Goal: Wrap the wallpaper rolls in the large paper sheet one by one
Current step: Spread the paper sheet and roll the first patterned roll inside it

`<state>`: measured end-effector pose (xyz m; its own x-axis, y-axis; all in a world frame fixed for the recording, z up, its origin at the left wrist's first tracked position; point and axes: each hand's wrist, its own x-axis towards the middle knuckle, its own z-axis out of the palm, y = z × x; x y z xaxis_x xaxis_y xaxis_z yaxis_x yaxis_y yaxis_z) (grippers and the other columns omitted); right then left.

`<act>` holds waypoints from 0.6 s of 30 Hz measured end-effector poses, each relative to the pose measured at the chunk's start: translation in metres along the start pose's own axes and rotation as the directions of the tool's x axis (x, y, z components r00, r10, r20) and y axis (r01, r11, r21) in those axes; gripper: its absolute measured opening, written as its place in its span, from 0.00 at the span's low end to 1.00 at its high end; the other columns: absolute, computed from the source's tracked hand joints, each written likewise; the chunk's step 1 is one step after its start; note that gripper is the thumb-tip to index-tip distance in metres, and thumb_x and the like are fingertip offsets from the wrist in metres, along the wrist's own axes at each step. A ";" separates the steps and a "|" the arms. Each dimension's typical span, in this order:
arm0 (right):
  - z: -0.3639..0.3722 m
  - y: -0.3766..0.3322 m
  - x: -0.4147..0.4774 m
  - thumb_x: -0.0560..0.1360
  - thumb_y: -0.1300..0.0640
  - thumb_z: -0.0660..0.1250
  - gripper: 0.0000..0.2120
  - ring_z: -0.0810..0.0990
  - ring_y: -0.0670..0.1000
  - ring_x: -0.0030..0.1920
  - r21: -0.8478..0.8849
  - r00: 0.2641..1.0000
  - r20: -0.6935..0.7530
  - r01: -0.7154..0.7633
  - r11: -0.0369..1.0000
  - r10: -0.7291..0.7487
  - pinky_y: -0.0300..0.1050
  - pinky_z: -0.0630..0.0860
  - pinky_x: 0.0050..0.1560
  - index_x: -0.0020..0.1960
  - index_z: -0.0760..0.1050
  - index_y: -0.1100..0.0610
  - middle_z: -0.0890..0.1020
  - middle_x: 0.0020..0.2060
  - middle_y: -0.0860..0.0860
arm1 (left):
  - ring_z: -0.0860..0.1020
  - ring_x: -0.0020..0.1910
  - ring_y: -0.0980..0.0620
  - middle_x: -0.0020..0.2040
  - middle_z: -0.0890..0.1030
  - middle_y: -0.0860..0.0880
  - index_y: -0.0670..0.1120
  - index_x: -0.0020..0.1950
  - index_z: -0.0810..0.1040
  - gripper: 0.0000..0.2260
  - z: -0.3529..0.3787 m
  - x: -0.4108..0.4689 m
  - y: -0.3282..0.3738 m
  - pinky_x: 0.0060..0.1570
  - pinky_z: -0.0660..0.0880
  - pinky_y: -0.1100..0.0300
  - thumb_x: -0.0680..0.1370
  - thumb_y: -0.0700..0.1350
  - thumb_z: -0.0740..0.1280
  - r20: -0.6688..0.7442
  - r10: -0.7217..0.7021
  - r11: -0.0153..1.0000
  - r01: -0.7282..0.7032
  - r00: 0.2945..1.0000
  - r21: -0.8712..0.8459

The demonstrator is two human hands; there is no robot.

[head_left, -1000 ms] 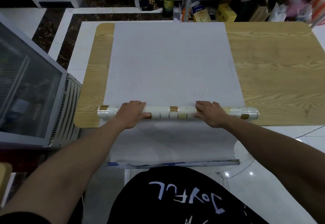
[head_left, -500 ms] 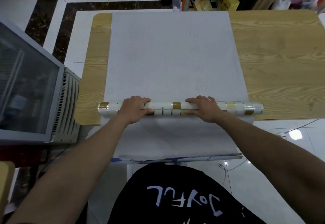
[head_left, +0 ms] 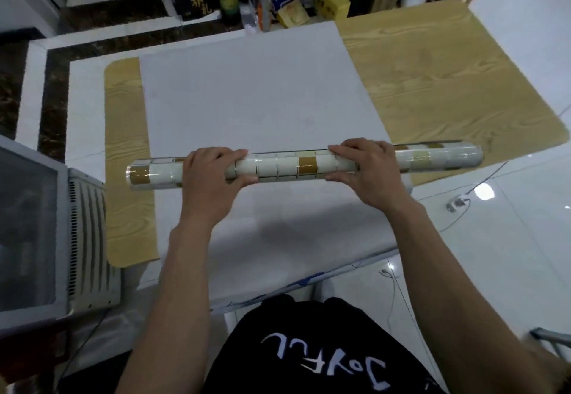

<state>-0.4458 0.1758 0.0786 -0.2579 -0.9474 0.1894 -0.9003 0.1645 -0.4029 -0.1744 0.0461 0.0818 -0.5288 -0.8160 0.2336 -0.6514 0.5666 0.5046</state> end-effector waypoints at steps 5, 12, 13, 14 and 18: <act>-0.049 0.003 -0.020 0.66 0.42 0.74 0.25 0.77 0.51 0.58 -0.009 0.984 -0.167 -0.058 0.998 0.056 0.51 0.63 0.61 0.61 0.78 0.48 0.80 0.57 0.46 | 0.73 0.53 0.52 0.51 0.80 0.51 0.51 0.59 0.81 0.22 -0.011 0.021 0.041 0.59 0.61 0.60 0.68 0.60 0.72 -0.067 0.158 0.987 -0.159 0.985 -0.018; -0.111 0.048 -0.068 0.65 0.44 0.75 0.24 0.77 0.52 0.57 -0.035 0.935 -0.330 -0.148 0.988 0.128 0.48 0.60 0.61 0.60 0.79 0.49 0.81 0.56 0.47 | 0.75 0.54 0.49 0.52 0.80 0.51 0.50 0.59 0.80 0.22 0.005 0.039 0.132 0.61 0.63 0.56 0.69 0.56 0.75 -0.082 0.324 0.945 -0.326 0.942 -0.007; -0.120 0.058 -0.076 0.65 0.44 0.75 0.24 0.77 0.52 0.57 -0.033 0.930 -0.342 -0.158 0.987 0.137 0.48 0.60 0.61 0.59 0.80 0.49 0.81 0.55 0.48 | 0.75 0.54 0.49 0.52 0.80 0.51 0.50 0.59 0.80 0.22 0.010 0.039 0.146 0.61 0.63 0.54 0.68 0.55 0.75 -0.080 0.337 0.941 -0.338 0.938 -0.006; -0.130 0.069 -0.084 0.65 0.45 0.76 0.24 0.77 0.53 0.57 -0.033 0.925 -0.352 -0.164 0.986 0.142 0.49 0.60 0.61 0.59 0.80 0.50 0.81 0.55 0.48 | 0.75 0.54 0.49 0.53 0.80 0.51 0.50 0.59 0.80 0.22 0.016 0.040 0.162 0.61 0.64 0.53 0.69 0.55 0.75 -0.079 0.350 0.936 -0.352 0.933 -0.006; -0.171 0.116 -0.117 0.67 0.45 0.75 0.24 0.77 0.53 0.57 -0.058 0.919 -0.363 -0.187 0.981 0.154 0.54 0.64 0.61 0.61 0.79 0.50 0.81 0.56 0.48 | 0.75 0.54 0.49 0.53 0.80 0.50 0.49 0.60 0.80 0.22 0.042 0.039 0.226 0.61 0.66 0.50 0.68 0.55 0.76 -0.078 0.401 0.915 -0.403 0.913 -0.014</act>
<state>-0.5804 0.3525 0.1625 -0.5033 -0.7454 0.4371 -0.8547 0.3547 -0.3791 -0.3653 0.1469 0.1701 -0.7014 -0.5264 0.4807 -0.3751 0.8459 0.3791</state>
